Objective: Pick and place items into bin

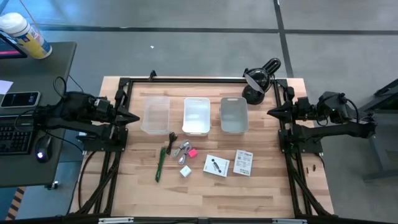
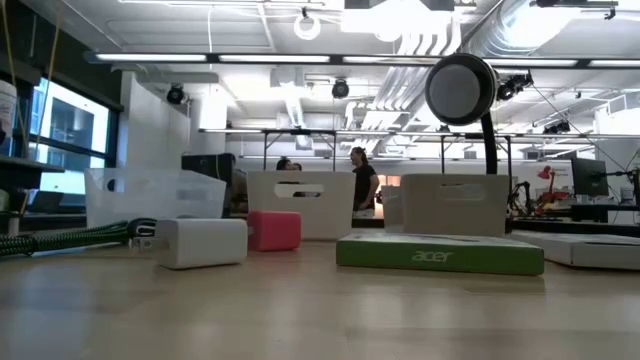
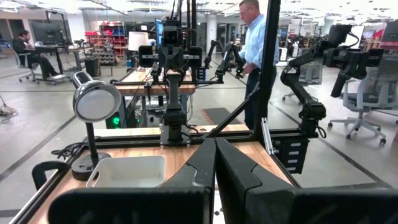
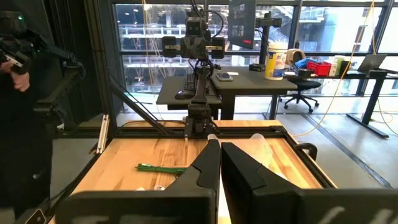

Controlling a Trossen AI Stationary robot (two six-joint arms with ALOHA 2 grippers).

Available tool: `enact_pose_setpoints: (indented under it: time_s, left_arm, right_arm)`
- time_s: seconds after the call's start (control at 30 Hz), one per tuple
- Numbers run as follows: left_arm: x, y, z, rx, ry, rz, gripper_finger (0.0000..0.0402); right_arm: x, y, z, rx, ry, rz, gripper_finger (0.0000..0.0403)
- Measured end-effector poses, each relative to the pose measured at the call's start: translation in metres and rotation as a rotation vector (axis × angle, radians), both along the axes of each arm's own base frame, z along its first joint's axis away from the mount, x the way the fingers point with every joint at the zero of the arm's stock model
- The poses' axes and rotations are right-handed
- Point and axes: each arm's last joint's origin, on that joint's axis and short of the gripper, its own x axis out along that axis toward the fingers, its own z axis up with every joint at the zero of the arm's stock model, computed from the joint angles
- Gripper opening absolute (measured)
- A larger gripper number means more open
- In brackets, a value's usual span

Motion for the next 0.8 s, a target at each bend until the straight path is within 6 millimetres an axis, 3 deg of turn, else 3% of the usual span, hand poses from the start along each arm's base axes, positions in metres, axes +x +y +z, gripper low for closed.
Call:
enact_pose_setpoints:
  time_s: [0.23,0.47,0.8]
  left_arm:
    - [0.000,0.001,0.000,0.066,0.001,0.031,0.0001]
    - [0.000,0.002,0.000,0.442,0.013,0.049,0.0001]
    - [0.011,0.002,0.011,0.460,-0.078,0.084,0.0001]
  right_arm:
    - [0.000,0.000,0.000,0.000,0.001,0.000,0.0007]
    - [0.000,0.000,0.000,0.000,0.000,0.000,0.0007]
    - [0.000,0.000,0.000,0.000,0.000,0.000,0.0007]
